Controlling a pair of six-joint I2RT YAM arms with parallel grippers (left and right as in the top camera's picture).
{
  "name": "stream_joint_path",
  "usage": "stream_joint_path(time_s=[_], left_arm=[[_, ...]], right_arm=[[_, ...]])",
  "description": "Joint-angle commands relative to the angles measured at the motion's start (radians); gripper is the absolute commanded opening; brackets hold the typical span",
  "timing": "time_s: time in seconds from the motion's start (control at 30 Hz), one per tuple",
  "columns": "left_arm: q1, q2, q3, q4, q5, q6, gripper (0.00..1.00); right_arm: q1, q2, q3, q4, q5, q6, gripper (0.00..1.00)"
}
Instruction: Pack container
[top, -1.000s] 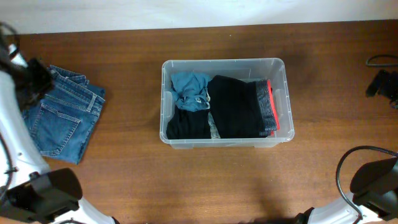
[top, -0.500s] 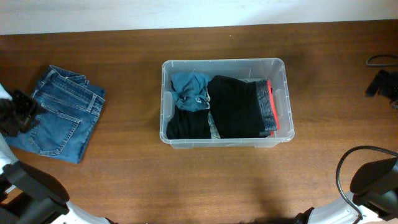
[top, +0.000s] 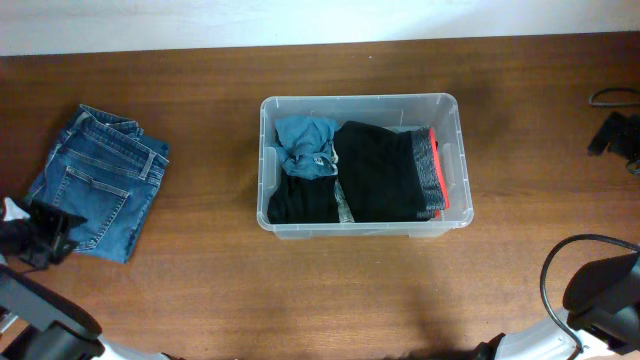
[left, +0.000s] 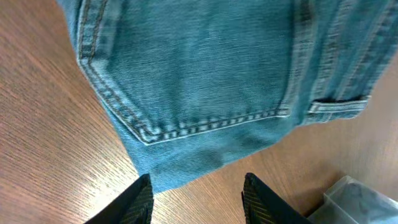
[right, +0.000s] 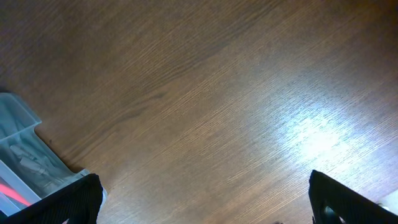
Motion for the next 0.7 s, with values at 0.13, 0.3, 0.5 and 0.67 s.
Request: stream_joint_path(time_s=[0.13, 0.3, 0.5, 0.67], left_arm=[[0.005, -0.033, -0.109, 0.101, 0.038, 0.006, 0.50], [0.007, -0.033, -0.188, 0.179, 0.039, 0.006, 0.50], [0.021, -0.033, -0.275, 0.250, 0.039, 0.006, 0.50], [0.048, -0.033, -0.311, 0.281, 0.039, 0.005, 0.50]], right_arm=[[-0.001, -0.011, 0.017, 0.000, 0.009, 0.008, 0.98], [-0.001, -0.011, 0.017, 0.000, 0.009, 0.008, 0.98], [-0.001, -0.011, 0.017, 0.000, 0.009, 0.008, 0.98], [-0.001, -0.011, 0.017, 0.000, 0.009, 0.008, 0.98]])
